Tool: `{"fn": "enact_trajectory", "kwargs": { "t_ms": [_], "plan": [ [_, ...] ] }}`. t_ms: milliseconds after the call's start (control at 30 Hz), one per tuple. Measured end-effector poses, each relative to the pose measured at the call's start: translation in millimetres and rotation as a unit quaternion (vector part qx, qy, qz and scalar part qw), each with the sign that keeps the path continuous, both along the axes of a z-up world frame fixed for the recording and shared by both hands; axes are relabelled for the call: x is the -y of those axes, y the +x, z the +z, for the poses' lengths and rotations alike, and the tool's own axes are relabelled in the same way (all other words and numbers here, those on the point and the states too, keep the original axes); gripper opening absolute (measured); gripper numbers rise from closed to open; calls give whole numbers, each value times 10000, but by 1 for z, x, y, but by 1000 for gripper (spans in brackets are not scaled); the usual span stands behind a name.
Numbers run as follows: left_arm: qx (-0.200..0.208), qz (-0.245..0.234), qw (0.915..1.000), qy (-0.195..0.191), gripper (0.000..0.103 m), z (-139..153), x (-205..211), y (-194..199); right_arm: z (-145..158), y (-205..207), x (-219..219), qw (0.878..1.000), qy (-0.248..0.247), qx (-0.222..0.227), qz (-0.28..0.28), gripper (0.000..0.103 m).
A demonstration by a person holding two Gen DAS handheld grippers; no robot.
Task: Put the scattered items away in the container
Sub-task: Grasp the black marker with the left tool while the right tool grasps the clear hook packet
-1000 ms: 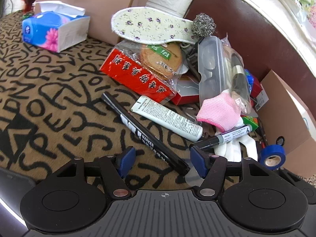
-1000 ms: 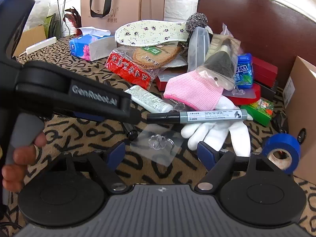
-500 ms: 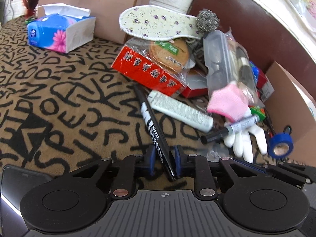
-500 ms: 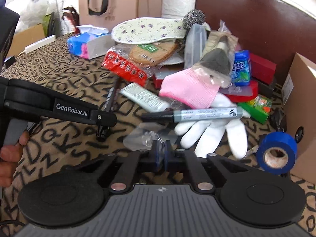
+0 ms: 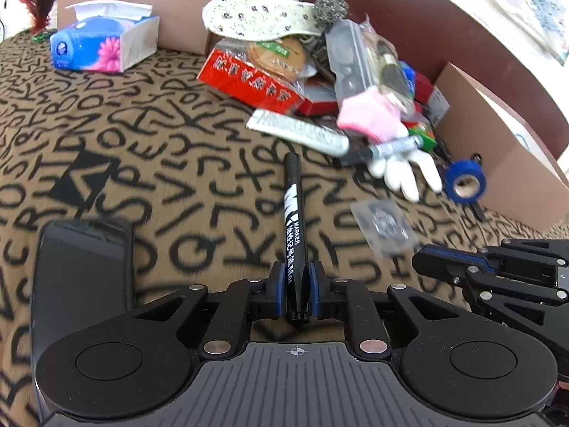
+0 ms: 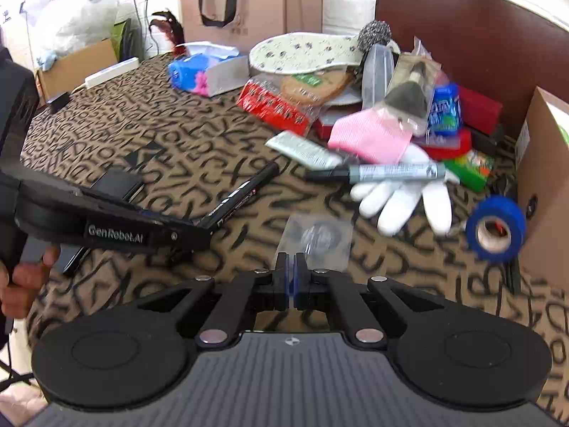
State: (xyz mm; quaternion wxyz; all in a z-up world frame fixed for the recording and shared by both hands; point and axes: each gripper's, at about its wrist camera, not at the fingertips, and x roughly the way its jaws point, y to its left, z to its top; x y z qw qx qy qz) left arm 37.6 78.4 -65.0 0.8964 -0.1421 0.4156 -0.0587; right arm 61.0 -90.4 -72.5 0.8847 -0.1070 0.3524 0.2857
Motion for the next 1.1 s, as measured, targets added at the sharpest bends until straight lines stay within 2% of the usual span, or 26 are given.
{"fn": "enact_trajectory", "kwargs": {
  "t_ms": [67, 100, 133, 200, 400, 633, 733, 800, 900, 1000, 1100],
  "plan": [
    [-11, -18, 10000, 20, 15, 1, 1, -6, -2, -9, 2, 10000, 13, -46, 38, 3],
    [1, -11, 10000, 45, 29, 1, 2, -6, -3, -11, 3, 10000, 1, -6, 22, 4],
    [24, 10, 10000, 48, 35, 1, 3, -5, -3, -12, 3, 10000, -7, 65, -29, 5],
    [64, 63, 9999, 83, 37, 1, 7, -1, -4, -7, 3, 9996, -29, 143, -222, 17],
    [124, 117, 9996, 223, 52, 2, 16, 15, -5, 12, -1, 9989, 72, 230, -405, 21],
    [93, 109, 9990, 434, 46, 1, 19, 26, -14, 26, -10, 9989, 87, 161, -439, 22],
    [88, 134, 9983, 566, 35, 0, 22, 30, -18, 30, -11, 9985, 22, 115, -534, 22],
    [85, 157, 9978, 645, 24, -1, 24, 32, -21, 31, -10, 9984, 9, 93, -565, 22],
    [83, 157, 9967, 787, 22, -1, 27, 33, -22, 31, -10, 9983, -22, 113, -578, 20],
    [98, 139, 9956, 918, 22, -1, 31, 33, -22, 30, -10, 9980, -97, 137, -605, 9],
    [119, 162, 9950, 976, 23, -1, 33, 33, -21, 29, -8, 9977, -99, 128, -653, 9]
  ]
}}
